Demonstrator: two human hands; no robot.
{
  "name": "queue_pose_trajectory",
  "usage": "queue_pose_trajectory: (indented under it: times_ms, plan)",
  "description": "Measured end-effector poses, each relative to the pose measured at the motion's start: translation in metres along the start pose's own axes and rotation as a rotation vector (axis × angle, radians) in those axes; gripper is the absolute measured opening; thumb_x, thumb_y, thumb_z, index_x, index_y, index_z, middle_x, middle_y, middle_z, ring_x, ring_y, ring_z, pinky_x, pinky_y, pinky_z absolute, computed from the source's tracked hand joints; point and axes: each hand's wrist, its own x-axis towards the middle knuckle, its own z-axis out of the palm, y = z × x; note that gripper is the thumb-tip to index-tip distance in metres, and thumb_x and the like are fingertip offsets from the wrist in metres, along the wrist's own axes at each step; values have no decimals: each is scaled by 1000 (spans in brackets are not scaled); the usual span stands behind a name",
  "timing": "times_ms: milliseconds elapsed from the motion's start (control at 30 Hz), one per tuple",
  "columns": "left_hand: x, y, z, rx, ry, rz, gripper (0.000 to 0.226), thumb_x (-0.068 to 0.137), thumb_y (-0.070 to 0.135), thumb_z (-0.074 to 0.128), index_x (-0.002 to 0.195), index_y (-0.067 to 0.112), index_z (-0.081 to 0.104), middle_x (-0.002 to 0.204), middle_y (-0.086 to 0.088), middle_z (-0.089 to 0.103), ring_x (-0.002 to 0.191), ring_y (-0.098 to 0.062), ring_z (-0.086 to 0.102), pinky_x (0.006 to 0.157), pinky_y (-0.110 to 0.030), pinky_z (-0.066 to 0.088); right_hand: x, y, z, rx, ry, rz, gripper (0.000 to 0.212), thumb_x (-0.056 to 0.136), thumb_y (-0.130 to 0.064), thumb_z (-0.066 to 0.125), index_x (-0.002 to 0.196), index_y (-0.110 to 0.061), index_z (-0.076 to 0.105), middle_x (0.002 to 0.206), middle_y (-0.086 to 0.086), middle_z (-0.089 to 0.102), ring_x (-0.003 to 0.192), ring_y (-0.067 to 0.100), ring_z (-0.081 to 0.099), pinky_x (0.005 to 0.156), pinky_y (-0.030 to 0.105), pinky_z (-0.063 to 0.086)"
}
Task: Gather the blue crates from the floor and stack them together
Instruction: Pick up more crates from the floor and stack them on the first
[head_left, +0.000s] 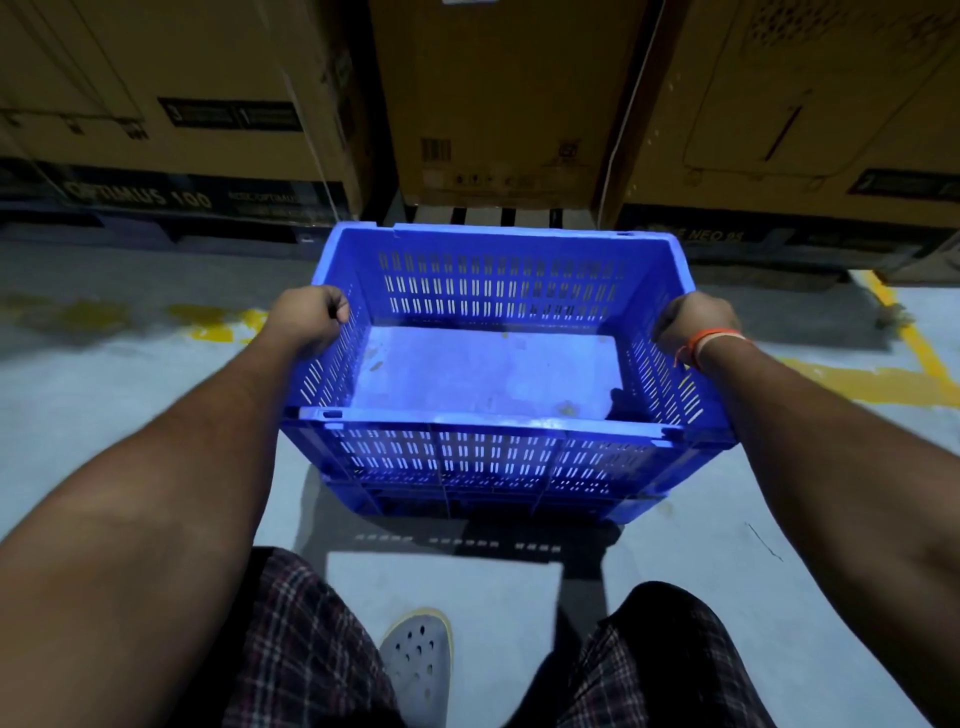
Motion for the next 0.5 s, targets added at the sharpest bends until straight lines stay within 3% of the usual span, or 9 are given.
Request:
queue_pose_trajectory:
  times_ms: [167, 500]
  plan:
    - [0, 0, 0, 2, -6, -3, 20, 73, -4, 57, 77, 15, 60, 68, -7, 62, 69, -26, 61, 64, -26, 41, 0, 0, -1, 43, -16, 8, 13, 75, -21, 66, 82, -22, 76, 88, 5, 73, 82, 28, 67, 76, 28, 51]
    - [-1, -1, 3, 2, -2, -1, 19, 73, -4, 55, 75, 15, 59, 74, -8, 65, 73, -27, 59, 66, -25, 39, 4, 5, 4, 69, -17, 6, 11, 74, -22, 65, 77, -22, 76, 84, 4, 74, 81, 27, 68, 78, 26, 51]
